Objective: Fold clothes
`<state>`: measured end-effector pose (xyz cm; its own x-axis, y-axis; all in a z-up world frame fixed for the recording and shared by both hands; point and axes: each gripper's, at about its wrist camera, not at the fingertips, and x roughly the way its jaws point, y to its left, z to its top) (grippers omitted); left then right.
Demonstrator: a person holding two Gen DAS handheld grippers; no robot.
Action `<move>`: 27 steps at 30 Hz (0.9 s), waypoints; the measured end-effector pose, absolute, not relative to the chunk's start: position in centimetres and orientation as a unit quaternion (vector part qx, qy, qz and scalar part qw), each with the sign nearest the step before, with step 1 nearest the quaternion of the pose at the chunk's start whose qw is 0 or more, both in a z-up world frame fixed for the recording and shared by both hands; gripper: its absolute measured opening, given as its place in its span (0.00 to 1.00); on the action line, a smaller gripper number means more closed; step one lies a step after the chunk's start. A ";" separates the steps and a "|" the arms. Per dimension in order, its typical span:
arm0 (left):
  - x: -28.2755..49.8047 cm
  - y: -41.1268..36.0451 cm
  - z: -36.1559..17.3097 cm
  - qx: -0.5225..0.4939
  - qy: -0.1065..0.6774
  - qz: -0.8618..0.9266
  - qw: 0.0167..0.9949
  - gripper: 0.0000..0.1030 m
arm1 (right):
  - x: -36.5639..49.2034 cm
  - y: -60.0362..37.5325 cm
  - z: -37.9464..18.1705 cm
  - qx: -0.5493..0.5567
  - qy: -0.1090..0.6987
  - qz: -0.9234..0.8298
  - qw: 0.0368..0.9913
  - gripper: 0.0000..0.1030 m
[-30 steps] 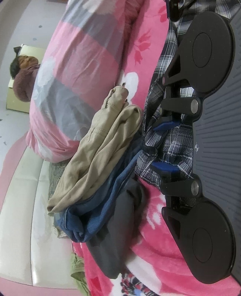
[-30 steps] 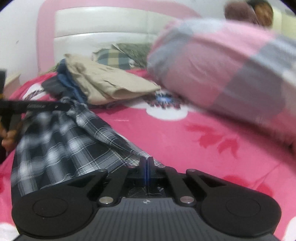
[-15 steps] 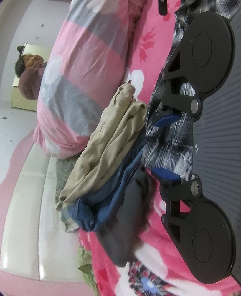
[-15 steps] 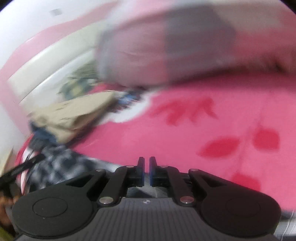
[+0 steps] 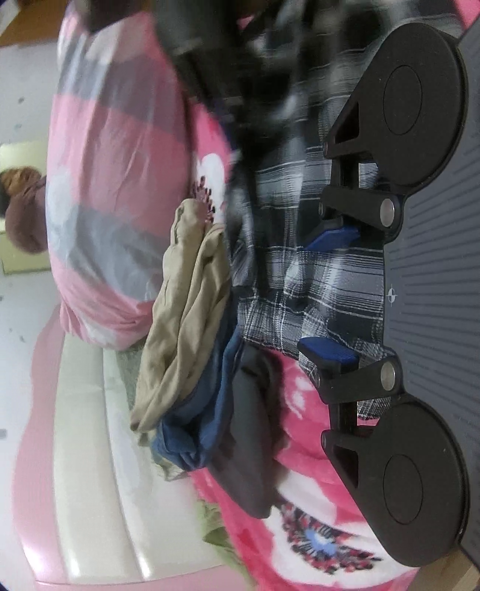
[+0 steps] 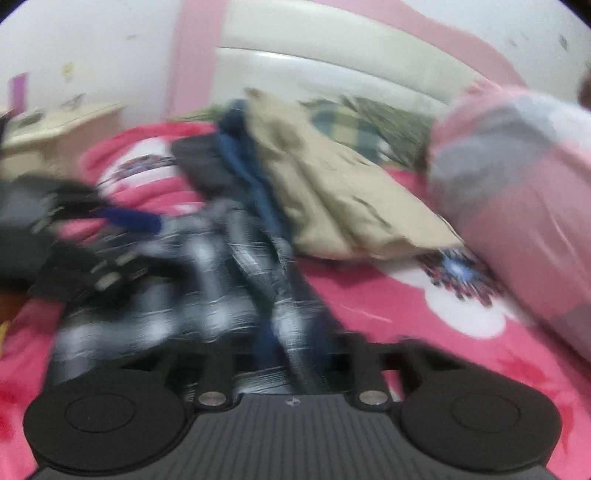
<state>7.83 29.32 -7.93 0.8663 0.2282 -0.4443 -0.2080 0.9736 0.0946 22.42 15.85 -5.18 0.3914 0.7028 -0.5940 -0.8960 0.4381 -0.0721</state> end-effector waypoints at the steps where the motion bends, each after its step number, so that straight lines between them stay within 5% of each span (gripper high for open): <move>1: 7.6 29.4 -7.9 0.024 0.234 0.107 0.966 0.50 | 23.3 15.3 -4.9 -0.167 0.259 0.497 0.811 0.07; 13: 6.9 30.9 -8.0 0.033 0.243 0.065 0.967 0.49 | 34.3 12.0 -9.2 0.167 0.506 0.524 0.664 0.06; 21: 6.6 31.8 -7.6 0.012 0.245 0.055 0.968 0.49 | 37.2 12.4 -11.9 0.203 0.574 0.496 0.619 0.07; 25: 6.3 32.1 -6.8 0.003 0.248 0.059 0.967 0.49 | 38.0 10.0 -10.8 0.237 0.559 0.441 0.661 0.35; 27: 6.2 32.0 -6.0 -0.003 0.239 0.064 0.969 0.49 | 37.5 7.9 -9.1 0.230 0.537 0.423 0.692 0.36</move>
